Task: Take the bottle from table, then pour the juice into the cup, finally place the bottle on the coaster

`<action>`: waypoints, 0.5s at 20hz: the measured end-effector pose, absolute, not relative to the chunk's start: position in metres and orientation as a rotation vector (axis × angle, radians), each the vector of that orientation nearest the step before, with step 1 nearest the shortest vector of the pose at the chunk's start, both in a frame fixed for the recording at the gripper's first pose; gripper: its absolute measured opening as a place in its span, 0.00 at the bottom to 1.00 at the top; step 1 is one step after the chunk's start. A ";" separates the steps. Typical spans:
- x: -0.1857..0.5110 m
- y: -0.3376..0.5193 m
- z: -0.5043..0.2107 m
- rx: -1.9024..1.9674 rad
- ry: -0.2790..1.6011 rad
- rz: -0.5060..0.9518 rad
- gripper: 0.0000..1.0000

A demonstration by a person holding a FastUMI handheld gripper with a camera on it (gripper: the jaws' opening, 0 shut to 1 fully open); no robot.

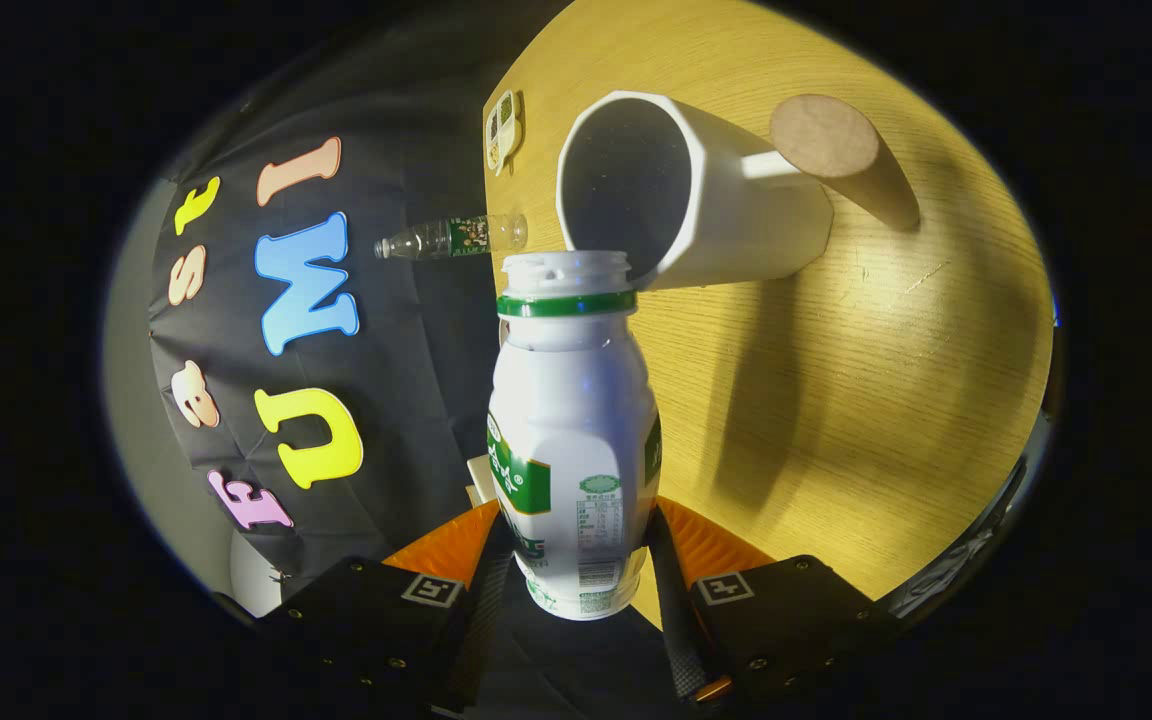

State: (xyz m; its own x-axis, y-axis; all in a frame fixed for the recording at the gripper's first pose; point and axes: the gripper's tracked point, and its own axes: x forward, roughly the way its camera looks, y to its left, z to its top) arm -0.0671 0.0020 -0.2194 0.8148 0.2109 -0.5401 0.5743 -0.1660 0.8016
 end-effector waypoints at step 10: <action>-0.067 0.002 -0.216 1.779 0.615 -0.357 0.70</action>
